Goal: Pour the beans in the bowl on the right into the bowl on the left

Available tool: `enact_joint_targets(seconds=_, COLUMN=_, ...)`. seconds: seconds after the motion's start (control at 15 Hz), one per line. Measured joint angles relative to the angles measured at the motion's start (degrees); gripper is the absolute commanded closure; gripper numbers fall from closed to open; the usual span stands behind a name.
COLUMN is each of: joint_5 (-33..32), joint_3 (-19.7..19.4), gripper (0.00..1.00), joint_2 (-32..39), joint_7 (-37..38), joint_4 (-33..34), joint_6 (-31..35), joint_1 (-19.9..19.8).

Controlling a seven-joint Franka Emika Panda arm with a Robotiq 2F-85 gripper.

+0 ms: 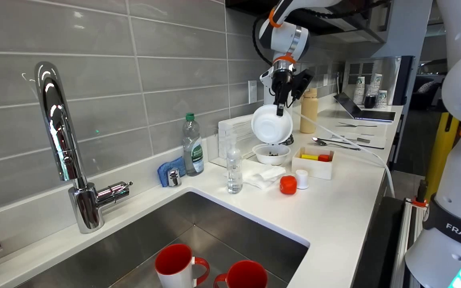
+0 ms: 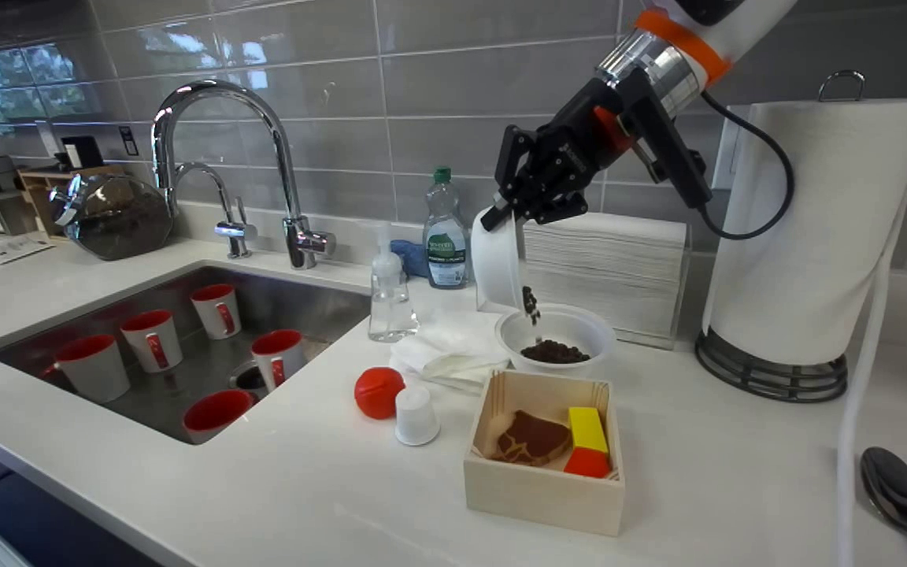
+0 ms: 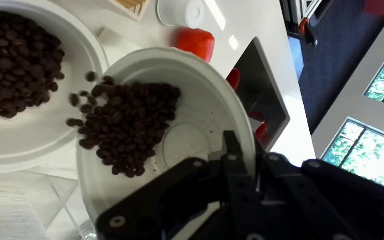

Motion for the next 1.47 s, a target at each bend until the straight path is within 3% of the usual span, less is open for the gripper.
enact_joint_targets(seconds=0.87, joint_5=5.39, joint_3=0.96, gripper=1.0, joint_2=6.97, joint_7=1.03, joint_4=10.55, joint_6=-11.71, joint_1=-5.63)
enact_joint_targets(seconds=1.47, joint_5=12.58, joint_3=1.52, gripper=1.0, joint_2=12.54, joint_7=7.33, joint_4=17.5, joint_6=-19.21, joint_1=-9.46)
